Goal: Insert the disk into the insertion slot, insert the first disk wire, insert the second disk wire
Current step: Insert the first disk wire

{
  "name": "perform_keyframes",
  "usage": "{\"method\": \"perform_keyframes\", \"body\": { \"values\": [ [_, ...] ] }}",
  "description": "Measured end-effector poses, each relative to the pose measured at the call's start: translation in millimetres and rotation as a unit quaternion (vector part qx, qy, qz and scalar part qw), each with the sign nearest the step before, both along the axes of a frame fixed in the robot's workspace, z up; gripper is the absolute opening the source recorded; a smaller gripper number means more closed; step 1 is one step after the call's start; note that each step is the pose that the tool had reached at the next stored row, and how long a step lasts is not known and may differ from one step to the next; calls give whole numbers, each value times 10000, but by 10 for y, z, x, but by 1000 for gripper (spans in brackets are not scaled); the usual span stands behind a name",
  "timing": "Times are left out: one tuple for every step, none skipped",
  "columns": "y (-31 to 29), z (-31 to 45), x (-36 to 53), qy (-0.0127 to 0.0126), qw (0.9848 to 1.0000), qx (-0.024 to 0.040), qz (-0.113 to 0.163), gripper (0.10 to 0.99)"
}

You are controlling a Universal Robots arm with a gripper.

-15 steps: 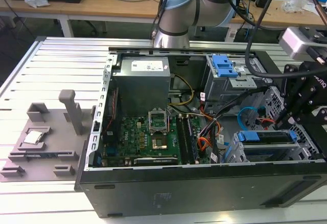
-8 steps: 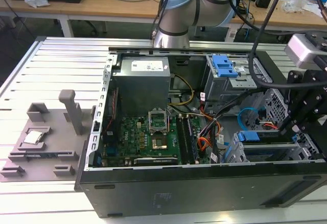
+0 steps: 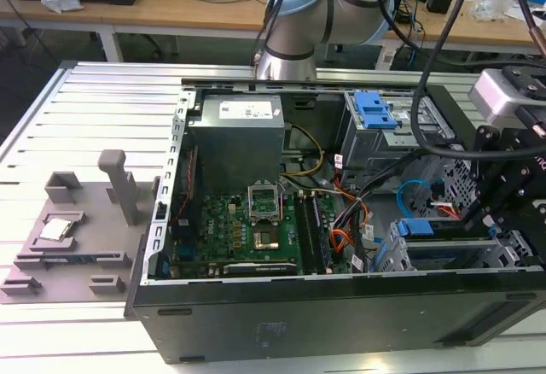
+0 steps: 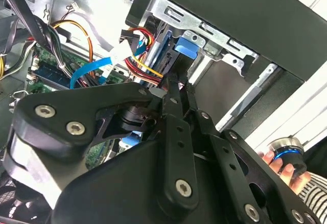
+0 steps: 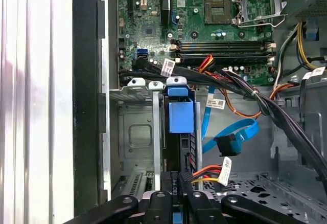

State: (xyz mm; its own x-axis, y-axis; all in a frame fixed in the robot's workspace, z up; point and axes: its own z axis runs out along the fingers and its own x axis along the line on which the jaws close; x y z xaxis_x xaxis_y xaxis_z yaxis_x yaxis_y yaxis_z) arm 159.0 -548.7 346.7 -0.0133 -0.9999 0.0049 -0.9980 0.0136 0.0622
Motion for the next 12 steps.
{"method": "perform_keyframes", "body": {
  "values": [
    [3, -4, 0, 0, 10000, 5, 0, 176],
    [10, -5, 0, 0, 10000, 17, 0, 176],
    [29, -5, 0, 0, 10000, 34, 0, 176],
    [49, -5, 0, 0, 10000, 47, 0, 176],
    [66, -5, 0, 0, 10000, 58, 0, 176],
    [84, -6, -1, 0, 10000, 69, 0, 176],
    [109, -8, 0, 0, 10000, 88, 0, 176],
    [115, -10, 0, 0, 10000, 98, 0, 176],
    [117, -13, 0, 0, 9999, 107, 0, 176],
    [119, -15, 0, 0, 9999, 114, 0, 176],
    [119, -17, 0, 0, 9999, 118, 0, 176],
    [120, -20, 0, 0, 9999, 122, 0, 176]
  ]
}}
